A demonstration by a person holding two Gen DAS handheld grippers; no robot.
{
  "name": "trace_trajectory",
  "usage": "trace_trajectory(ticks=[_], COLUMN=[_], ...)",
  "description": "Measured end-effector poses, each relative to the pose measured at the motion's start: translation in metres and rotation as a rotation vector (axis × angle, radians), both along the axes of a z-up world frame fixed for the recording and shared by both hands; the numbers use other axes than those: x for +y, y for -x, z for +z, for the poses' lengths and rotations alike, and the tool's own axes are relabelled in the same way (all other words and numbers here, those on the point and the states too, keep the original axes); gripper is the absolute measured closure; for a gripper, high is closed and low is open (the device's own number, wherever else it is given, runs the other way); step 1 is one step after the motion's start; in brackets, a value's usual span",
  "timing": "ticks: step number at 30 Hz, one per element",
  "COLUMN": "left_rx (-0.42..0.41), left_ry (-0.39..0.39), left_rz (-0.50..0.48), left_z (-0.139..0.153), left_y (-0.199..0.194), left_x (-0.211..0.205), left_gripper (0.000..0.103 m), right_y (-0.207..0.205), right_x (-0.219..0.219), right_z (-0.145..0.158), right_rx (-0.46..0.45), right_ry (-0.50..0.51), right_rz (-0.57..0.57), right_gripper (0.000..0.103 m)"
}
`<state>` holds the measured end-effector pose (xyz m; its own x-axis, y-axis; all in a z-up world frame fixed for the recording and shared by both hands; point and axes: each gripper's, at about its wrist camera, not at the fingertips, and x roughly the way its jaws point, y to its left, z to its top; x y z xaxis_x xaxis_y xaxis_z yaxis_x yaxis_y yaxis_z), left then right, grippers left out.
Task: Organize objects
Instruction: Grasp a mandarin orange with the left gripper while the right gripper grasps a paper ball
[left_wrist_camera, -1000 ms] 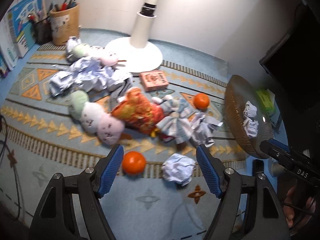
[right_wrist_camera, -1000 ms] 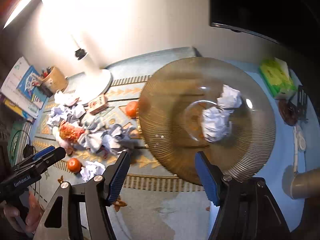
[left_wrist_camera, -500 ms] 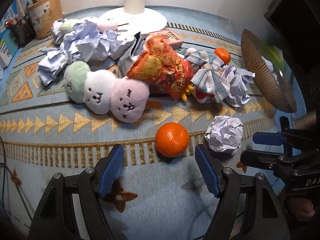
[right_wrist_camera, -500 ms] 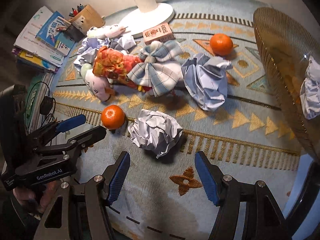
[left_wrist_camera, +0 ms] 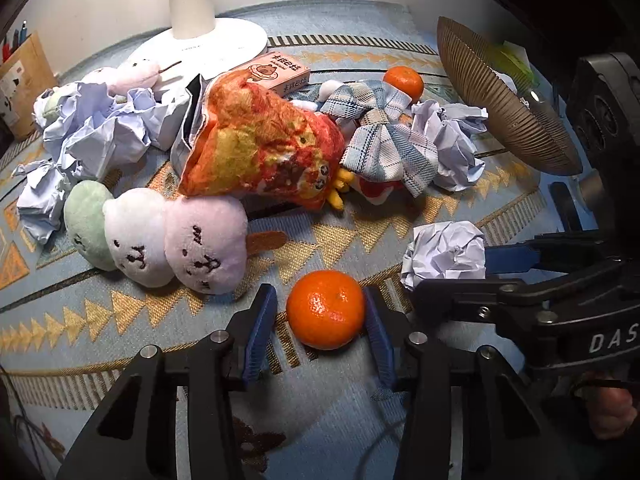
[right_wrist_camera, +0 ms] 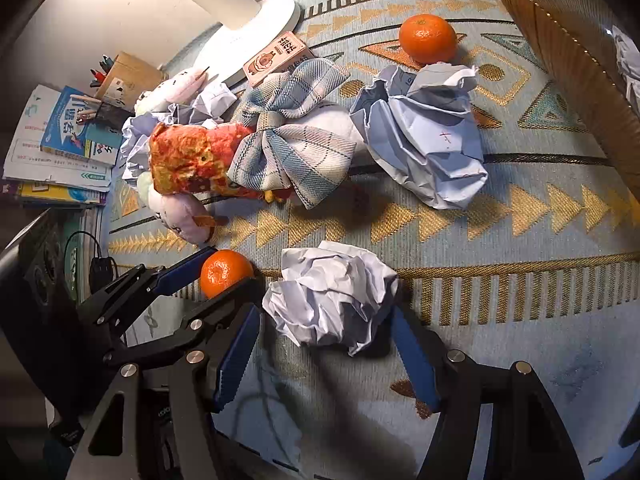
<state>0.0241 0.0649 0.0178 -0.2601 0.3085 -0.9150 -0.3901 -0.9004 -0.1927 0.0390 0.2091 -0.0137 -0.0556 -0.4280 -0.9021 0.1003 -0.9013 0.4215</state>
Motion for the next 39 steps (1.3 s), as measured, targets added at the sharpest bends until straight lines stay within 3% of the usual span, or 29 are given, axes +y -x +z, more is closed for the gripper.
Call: trace_trajectory(ticks=[2, 3, 5, 8, 12, 22, 28, 34, 39], left_rx=[0.002, 0.005, 0.002, -0.001, 0.029, 0.089, 0.110, 0.191, 0.269], left_ry=[0.001, 0.003, -0.005, -0.012, 0.040, 0.098, 0.148, 0.060, -0.007], left_rz=[-0.005, -0.003, 0.011, 0.048, 0.130, 0.315, 0.372, 0.356, 0.249], left_z=[0.000, 0.001, 0.001, 0.002, 0.009, 0.035, 0.046, 0.091, 0.127], left_y=[-0.002, -0.003, -0.004, -0.006, -0.011, -0.056, -0.076, -0.059, -0.030], left_x=[0.002, 0.001, 0.001, -0.003, -0.009, -0.023, -0.020, -0.002, 0.046], left_gripper=[0.069, 0.069, 0.069, 0.070, 0.070, 0.070, 0.070, 0.070, 0.070], right_y=[0.001, 0.001, 0.001, -0.001, -0.005, 0.000, -0.003, -0.009, -0.004], right_x=[-0.006, -0.008, -0.008, -0.001, 0.007, -0.009, -0.032, -0.024, 0.023], right_z=[0.000, 0.001, 0.006, 0.016, 0.029, 0.034, 0.034, 0.073, 0.124], right_rx=[0.023, 0.036, 0.059, 0.100, 0.145, 0.124, 0.125, 0.254, 0.411], right_ry=[-0.037, -0.057, -0.073, -0.075, -0.091, -0.057, -0.023, 0.000, -0.033], right_rz=[0.000, 0.006, 0.019, 0.021, 0.043, 0.182, 0.293, 0.329, 0.214], right_gripper=[0.040, 0.049, 0.052, 0.053, 0.053, 0.053, 0.053, 0.053, 0.053])
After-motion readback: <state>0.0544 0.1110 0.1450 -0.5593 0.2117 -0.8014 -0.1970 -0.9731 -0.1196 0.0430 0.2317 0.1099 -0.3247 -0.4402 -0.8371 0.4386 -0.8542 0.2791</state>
